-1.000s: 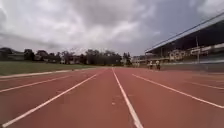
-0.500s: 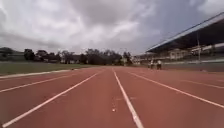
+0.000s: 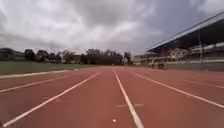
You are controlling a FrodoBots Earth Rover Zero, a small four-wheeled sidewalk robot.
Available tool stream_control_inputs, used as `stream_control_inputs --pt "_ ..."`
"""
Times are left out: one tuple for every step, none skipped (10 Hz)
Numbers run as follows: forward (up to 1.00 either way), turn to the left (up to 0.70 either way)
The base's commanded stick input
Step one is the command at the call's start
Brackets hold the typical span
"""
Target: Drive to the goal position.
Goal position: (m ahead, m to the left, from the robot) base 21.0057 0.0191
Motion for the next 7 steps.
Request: stream_control_inputs --pt "0.60 0.00" --pt "0.60 0.00" --pt "0.60 0.00" --pt "0.60 0.00" --pt "0.60 0.00" --pt "0.60 0.00" --pt "0.60 0.00"
